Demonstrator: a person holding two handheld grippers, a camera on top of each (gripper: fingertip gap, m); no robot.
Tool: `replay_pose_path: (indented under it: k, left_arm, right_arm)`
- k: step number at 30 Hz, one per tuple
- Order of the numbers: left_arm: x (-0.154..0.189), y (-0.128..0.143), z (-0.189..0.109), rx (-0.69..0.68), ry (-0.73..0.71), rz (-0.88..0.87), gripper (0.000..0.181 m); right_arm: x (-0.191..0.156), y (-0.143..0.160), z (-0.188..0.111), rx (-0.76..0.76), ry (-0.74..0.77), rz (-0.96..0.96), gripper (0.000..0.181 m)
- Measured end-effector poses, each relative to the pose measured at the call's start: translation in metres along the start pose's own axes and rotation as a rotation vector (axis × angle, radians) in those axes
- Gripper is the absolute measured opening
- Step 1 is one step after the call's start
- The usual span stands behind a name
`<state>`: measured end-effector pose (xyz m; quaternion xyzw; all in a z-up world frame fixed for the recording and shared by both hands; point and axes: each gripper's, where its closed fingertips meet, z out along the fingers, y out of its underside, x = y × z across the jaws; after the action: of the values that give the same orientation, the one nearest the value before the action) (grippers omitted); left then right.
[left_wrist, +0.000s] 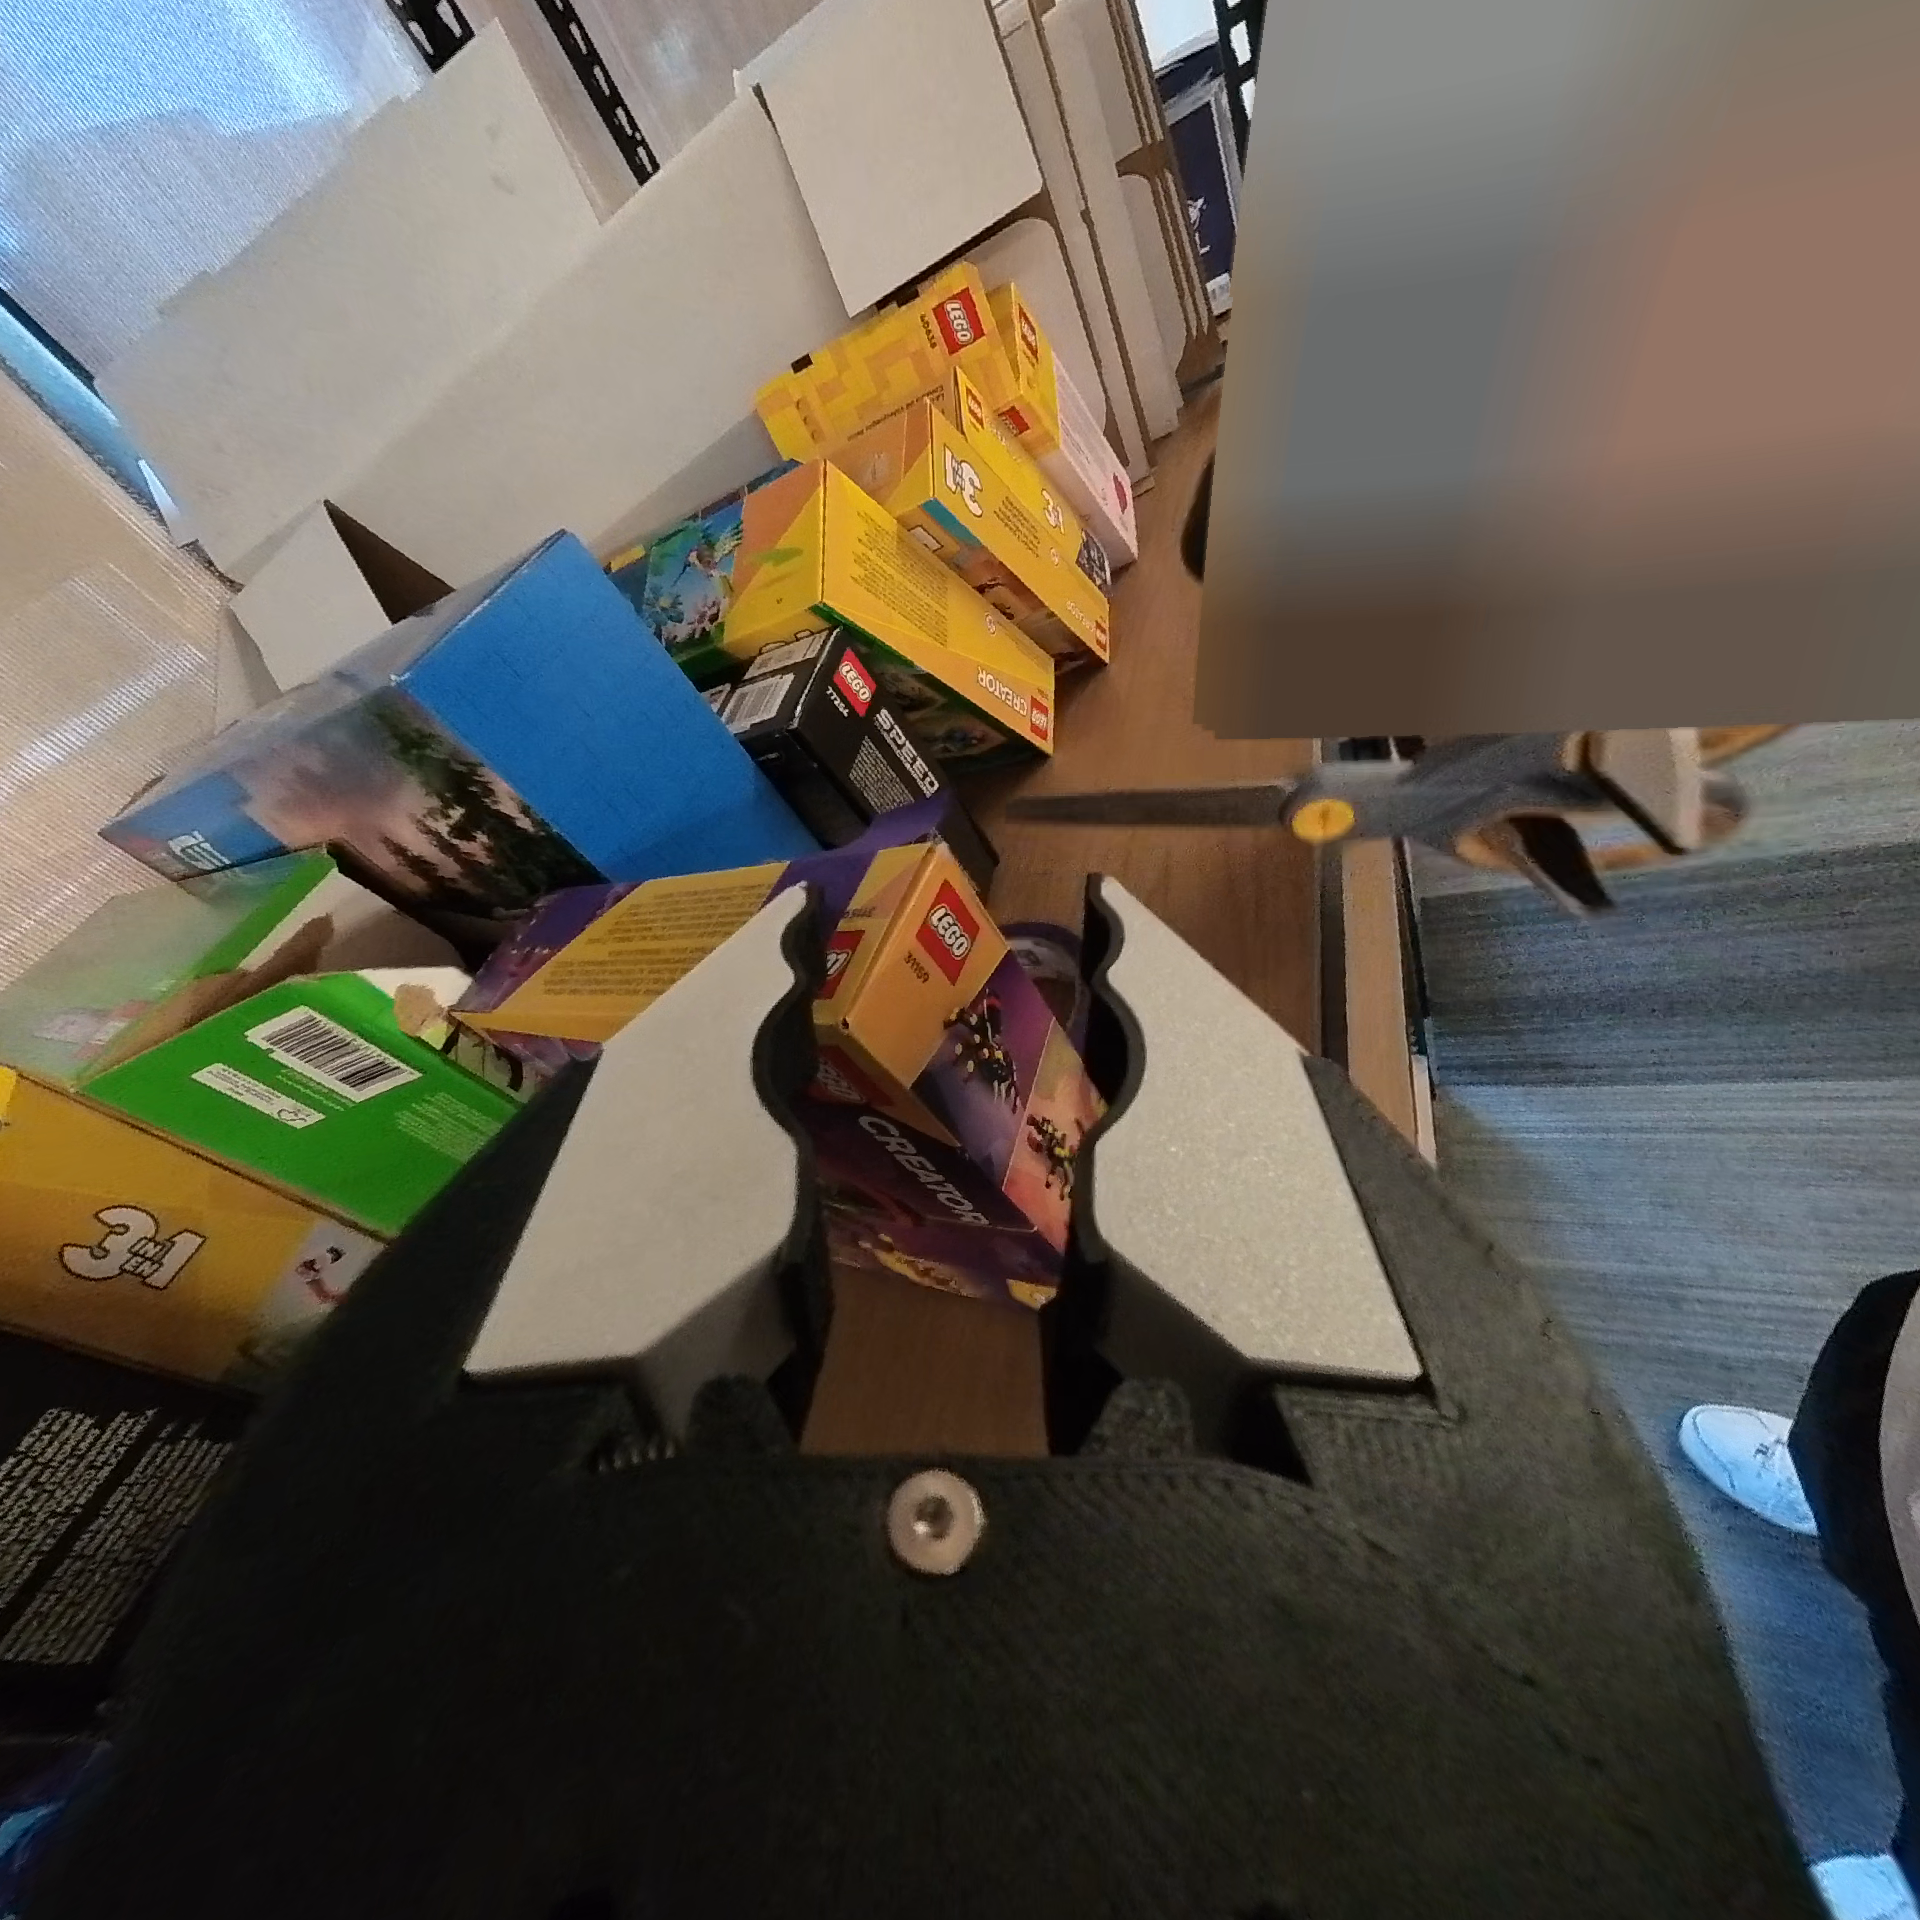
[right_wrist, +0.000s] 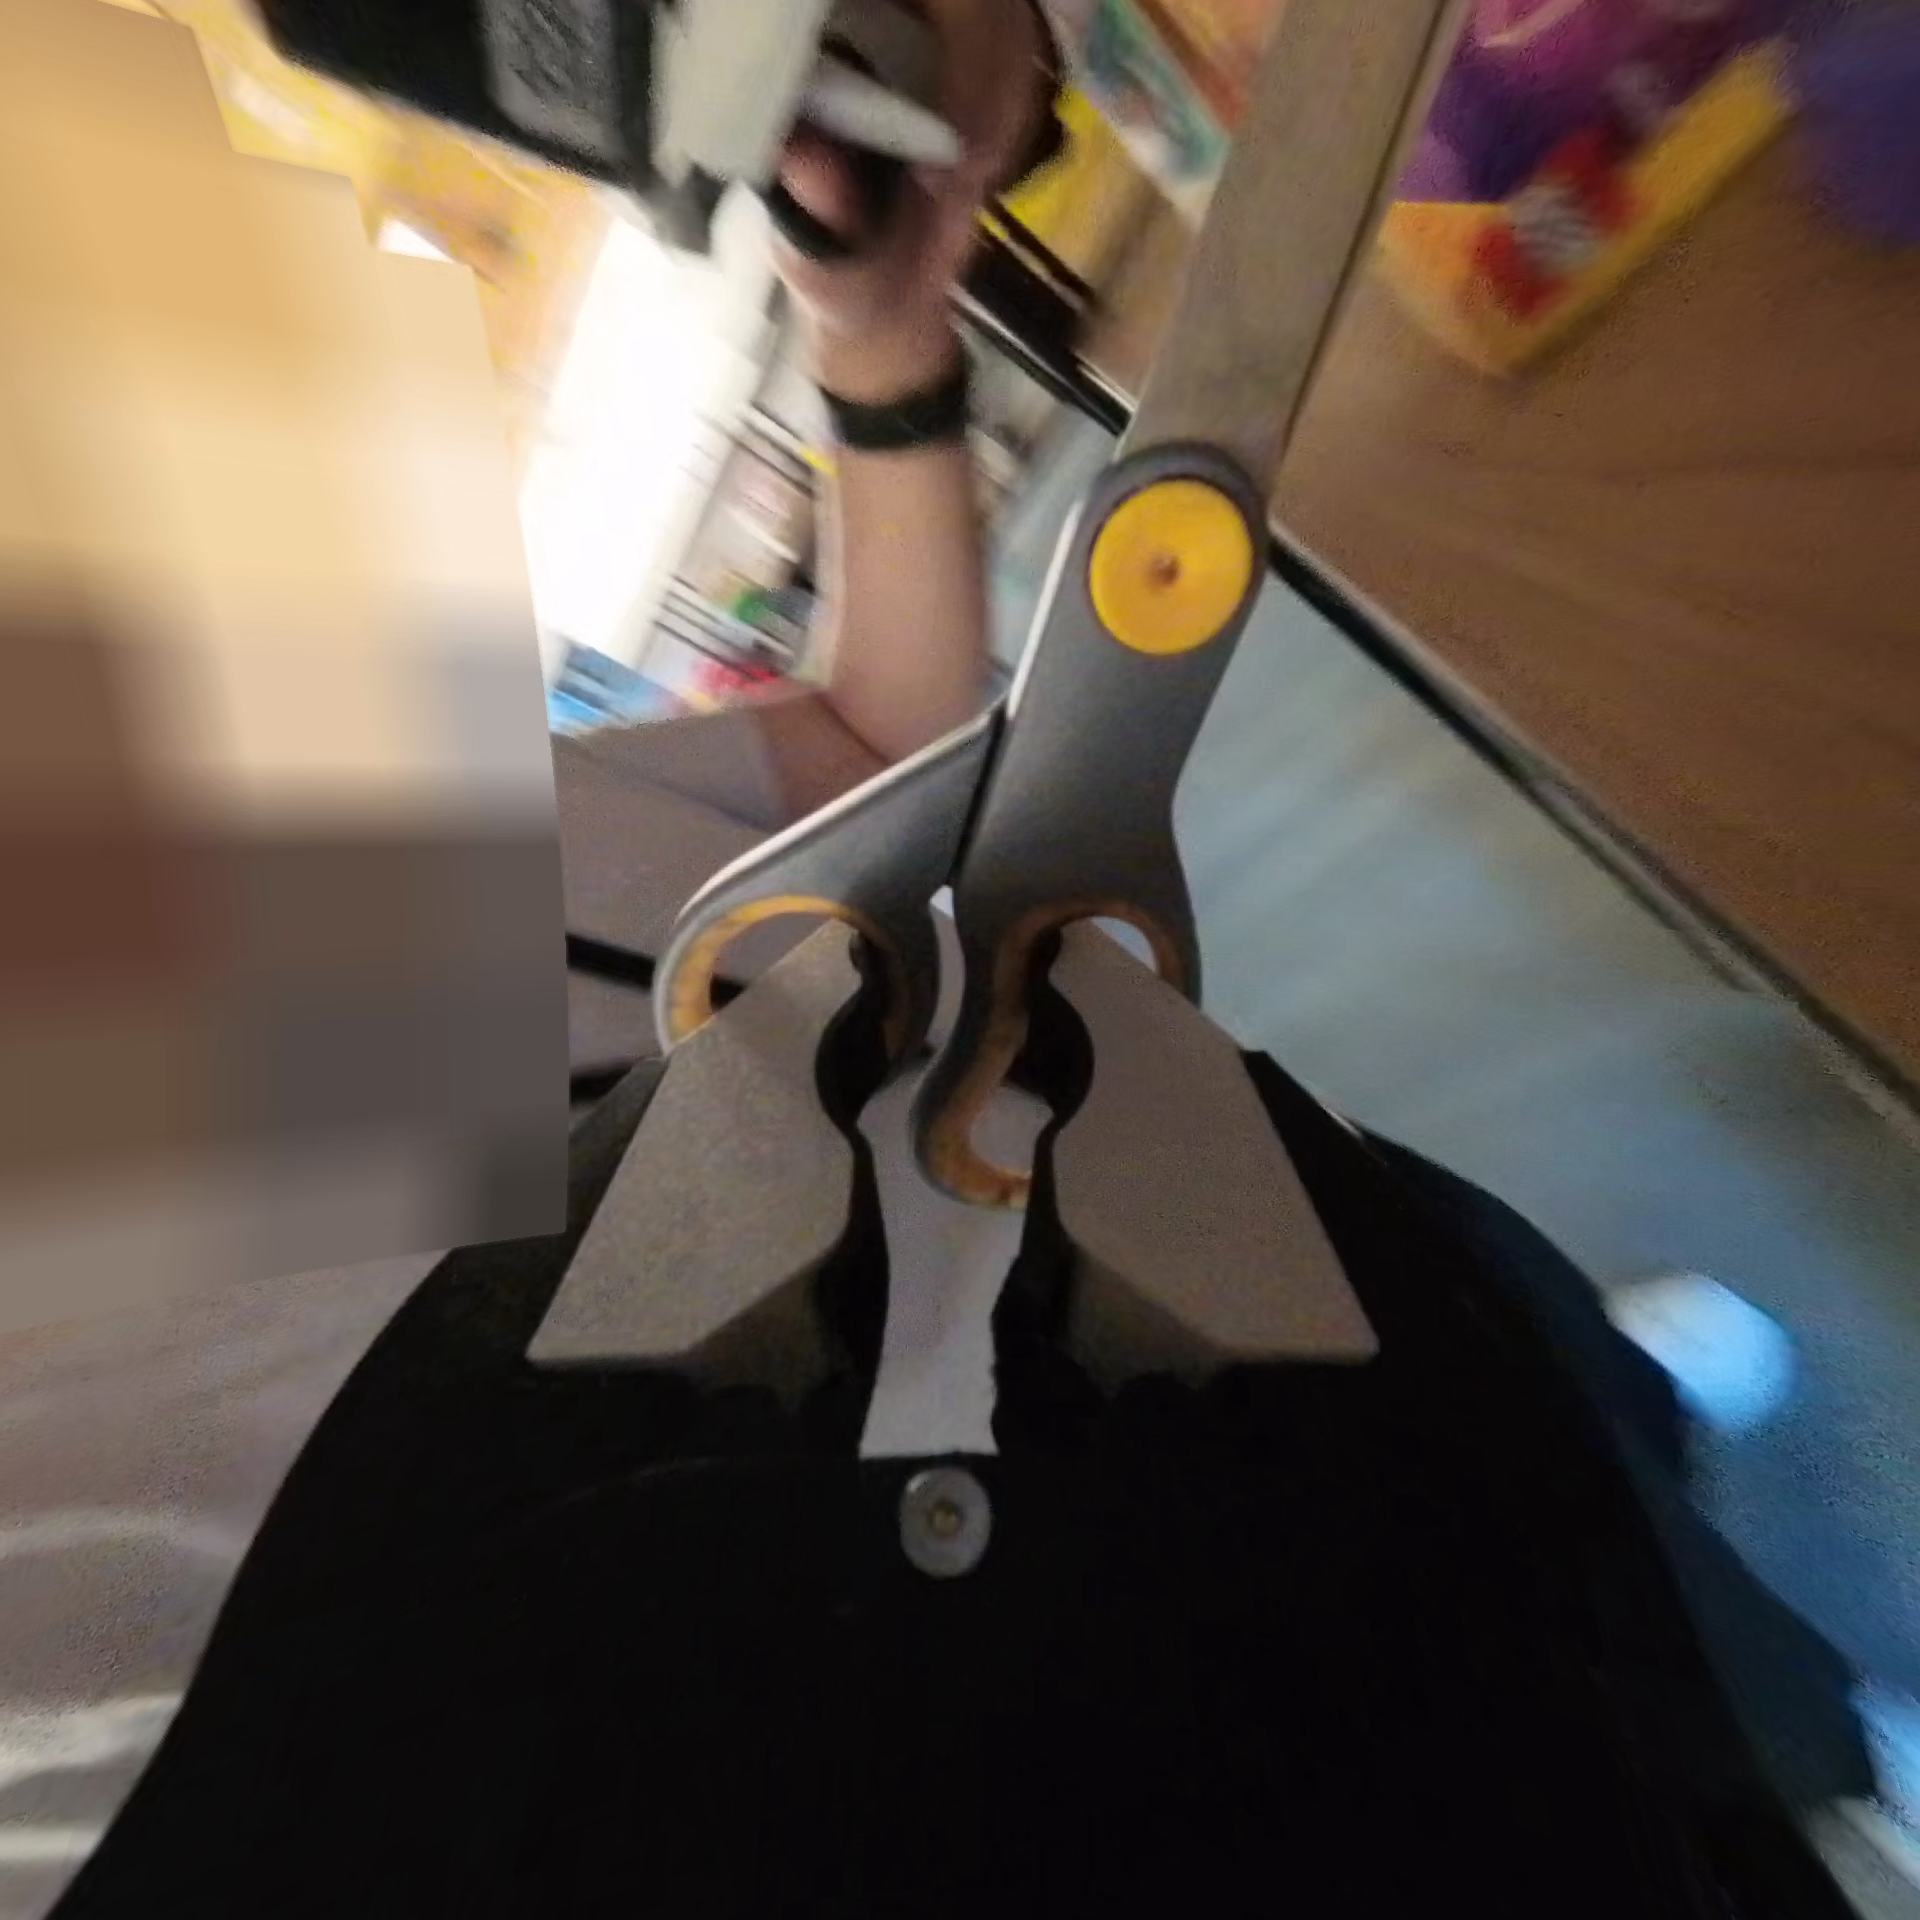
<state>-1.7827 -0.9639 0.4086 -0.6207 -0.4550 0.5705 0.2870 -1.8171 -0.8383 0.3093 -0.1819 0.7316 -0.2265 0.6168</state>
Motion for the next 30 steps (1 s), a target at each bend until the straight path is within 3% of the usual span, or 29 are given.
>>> replay_pose_path:
  k: [6, 9, 12, 16, 21, 23, 24, 25, 26, 30]
  left_arm:
    - [-0.011, -0.005, -0.002, 0.019, -0.101, -0.065, 0.06]
    - [-0.028, -0.008, -0.019, 0.066, -0.284, -0.15, 0.066]
    - [-0.043, 0.009, -0.044, 0.101, -0.573, -0.333, 0.074]
    - [-0.012, 0.042, -0.019, 0.101, -0.617, -0.587, 0.087]
    - [-0.015, 0.067, 0.007, -0.05, -0.805, -0.544, 0.087]
    - [-0.016, 0.067, 0.017, -0.056, -0.824, -0.554, 0.076]
    - [-0.016, 0.065, 0.02, -0.051, -0.831, -0.545, 0.06]
    - [-0.017, 0.065, 0.022, -0.06, -0.846, -0.519, 0.055]
    - [-0.019, 0.066, 0.021, -0.079, -0.863, -0.494, 0.054]
    - [-0.018, 0.069, 0.016, -0.124, -0.812, -0.473, 0.052]
  right_arm:
    - [0.047, 0.003, -0.12, -0.448, 0.626, -0.205, 0.019]
    - [0.065, -0.003, -0.173, -0.734, 0.85, -0.35, 0.02]
    - [0.085, -0.012, -0.212, -0.984, 0.983, -0.479, 0.02]
    - [0.106, -0.022, -0.233, -1.175, 1.004, -0.549, 0.02]
    - [0.131, -0.037, -0.249, -1.382, 0.979, -0.717, 0.02]
    - [0.136, -0.045, -0.246, -1.362, 0.957, -0.746, 0.022]
    - [0.137, -0.047, -0.246, -1.36, 0.942, -0.75, 0.023]
    - [0.138, -0.05, -0.247, -1.357, 0.931, -0.753, 0.035]
    - [0.139, -0.053, -0.248, -1.347, 0.928, -0.76, 0.047]
    - [0.125, -0.068, -0.252, -1.24, 0.902, -0.821, 0.053]
